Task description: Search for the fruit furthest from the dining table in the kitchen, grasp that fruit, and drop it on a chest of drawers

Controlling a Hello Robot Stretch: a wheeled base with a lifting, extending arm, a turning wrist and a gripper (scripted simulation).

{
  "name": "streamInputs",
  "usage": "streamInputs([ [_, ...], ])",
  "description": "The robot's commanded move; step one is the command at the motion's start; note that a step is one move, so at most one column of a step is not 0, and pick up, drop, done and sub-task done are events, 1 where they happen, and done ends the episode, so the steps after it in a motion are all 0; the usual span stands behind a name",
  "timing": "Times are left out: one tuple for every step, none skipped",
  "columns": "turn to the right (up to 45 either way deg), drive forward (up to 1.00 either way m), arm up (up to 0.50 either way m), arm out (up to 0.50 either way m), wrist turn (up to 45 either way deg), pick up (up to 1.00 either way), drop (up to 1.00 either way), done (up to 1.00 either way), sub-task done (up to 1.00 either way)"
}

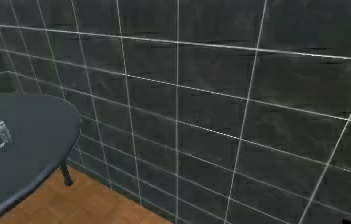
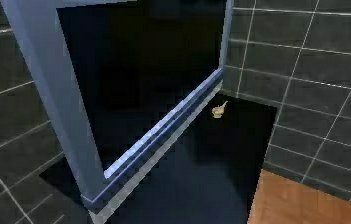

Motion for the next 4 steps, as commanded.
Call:
streamInputs([
  [-45.0, 0.00, 0.00, 0.00, 0.0, 0.00, 0.00, 0.00, 0.00],
  [-12.0, 0.00, 0.00, 0.00, 0.0, 0.00, 0.00, 0.00, 0.00],
  [0.0, 0.05, 0.00, 0.00, 0.0, 0.00, 0.00, 0.00, 0.00],
  [-45.0, 0.00, 0.00, 0.00, 0.0, 0.00, 0.00, 0.00, 0.00],
])
